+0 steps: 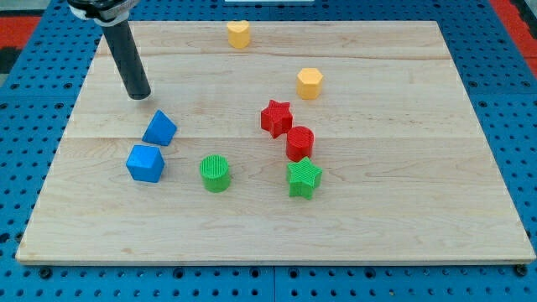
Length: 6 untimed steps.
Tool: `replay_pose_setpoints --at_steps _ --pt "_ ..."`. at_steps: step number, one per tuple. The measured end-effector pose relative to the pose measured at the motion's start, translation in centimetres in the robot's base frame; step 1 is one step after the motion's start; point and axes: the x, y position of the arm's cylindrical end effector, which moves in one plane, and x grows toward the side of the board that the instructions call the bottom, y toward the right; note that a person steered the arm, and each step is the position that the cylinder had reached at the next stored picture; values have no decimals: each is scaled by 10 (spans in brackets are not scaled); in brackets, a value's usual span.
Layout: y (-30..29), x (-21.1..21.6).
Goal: Move your arm towards the yellow hexagon
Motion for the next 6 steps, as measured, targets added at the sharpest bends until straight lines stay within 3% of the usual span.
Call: replay_pose_setpoints --at_steps 1,2,3,4,5,6 --pt "22 -4" --pt "97 -20" --pt "150 -68" --pt "248 -88" --pt "324 -75" --pt "331 -12"
